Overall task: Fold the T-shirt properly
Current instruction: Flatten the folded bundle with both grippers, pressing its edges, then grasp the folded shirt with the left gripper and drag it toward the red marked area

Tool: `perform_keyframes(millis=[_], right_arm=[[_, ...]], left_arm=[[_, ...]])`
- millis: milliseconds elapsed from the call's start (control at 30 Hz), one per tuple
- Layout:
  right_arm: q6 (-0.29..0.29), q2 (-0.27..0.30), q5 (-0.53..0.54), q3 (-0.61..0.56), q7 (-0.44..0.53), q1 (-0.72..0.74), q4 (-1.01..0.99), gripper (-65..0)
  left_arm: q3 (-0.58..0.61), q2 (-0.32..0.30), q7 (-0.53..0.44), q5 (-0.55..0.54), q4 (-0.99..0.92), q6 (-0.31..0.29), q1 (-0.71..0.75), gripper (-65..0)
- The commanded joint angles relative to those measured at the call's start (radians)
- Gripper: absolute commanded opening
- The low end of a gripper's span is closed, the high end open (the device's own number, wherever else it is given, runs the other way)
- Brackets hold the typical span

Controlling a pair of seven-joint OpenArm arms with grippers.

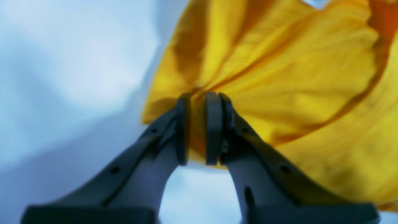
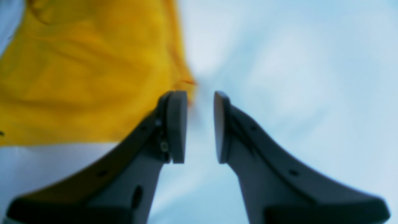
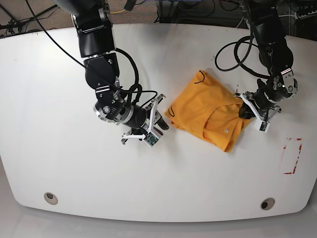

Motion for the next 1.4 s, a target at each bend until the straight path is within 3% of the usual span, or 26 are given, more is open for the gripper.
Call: perform_keyframes(millis=[0,300,433,767,933,1133,1367], right_arm=[[0.007,-0.004,0.012,0.000,-0.010,0.020,0.057,-51.2],[0.007,0.009,0.006,-0.007,-0.011,0.020,0.038,-51.2],[0.007,-0.028,0.003,-0.007,-0.007,0.027,-0.043,-51.2],[0.007,-0.054,0.003,-0.010,0.179,0.081,-0.287,-51.2],[0.007,-0.057,0.006,-0.107,0.225,0.072,-0.337,-51.4],[-0.075,-0.096,0.006,-0.239,0.225,-0.025,-0.268,-51.4],[-0.095,-0.137,0.006,-0.325,0.225,-0.132,-0.159,-51.4]], left_arm=[[0.002,-0.003,-0.028,-0.022,0.083,-0.002,-0.024,-58.3],[0.004,-0.003,-0.028,-0.022,0.242,-0.002,0.030,-58.3],[0.004,-0.003,-0.028,-0.024,0.259,-0.002,0.039,-58.3],[-0.001,0.019,-0.033,-0.024,0.302,-0.002,0.097,-58.3],[-0.001,0.039,-0.030,-0.024,0.307,-0.002,0.101,-58.3],[-0.001,0.039,-0.030,-0.024,0.307,-0.002,0.101,-58.3],[-0.001,0.039,-0.033,-0.019,0.328,-0.002,0.101,-58.3]])
